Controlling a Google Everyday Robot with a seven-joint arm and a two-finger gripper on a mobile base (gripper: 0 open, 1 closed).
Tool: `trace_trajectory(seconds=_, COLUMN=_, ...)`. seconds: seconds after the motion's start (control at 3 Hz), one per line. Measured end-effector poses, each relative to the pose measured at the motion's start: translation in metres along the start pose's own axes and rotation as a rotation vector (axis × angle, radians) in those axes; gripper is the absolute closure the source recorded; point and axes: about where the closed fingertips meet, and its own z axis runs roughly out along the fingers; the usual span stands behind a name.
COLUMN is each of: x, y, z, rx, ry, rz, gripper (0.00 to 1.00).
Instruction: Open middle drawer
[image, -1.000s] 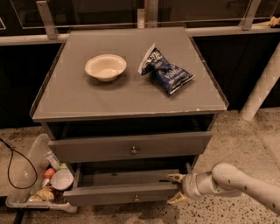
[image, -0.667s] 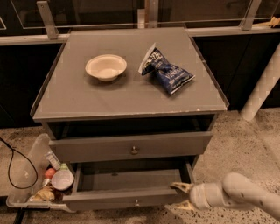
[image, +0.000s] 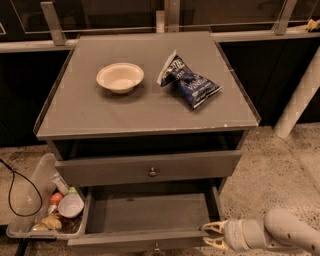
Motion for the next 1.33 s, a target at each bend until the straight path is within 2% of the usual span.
trace_trajectory(seconds=0.33, x=0.0, y=0.0, z=0.0, rx=0.0, ry=0.0, rz=0.0, gripper=0.81)
trace_trajectory(seconds=1.33, x=-0.0002, y=0.0, z=-0.0001, rx=0.0, ry=0.0, rz=0.0, gripper=0.11)
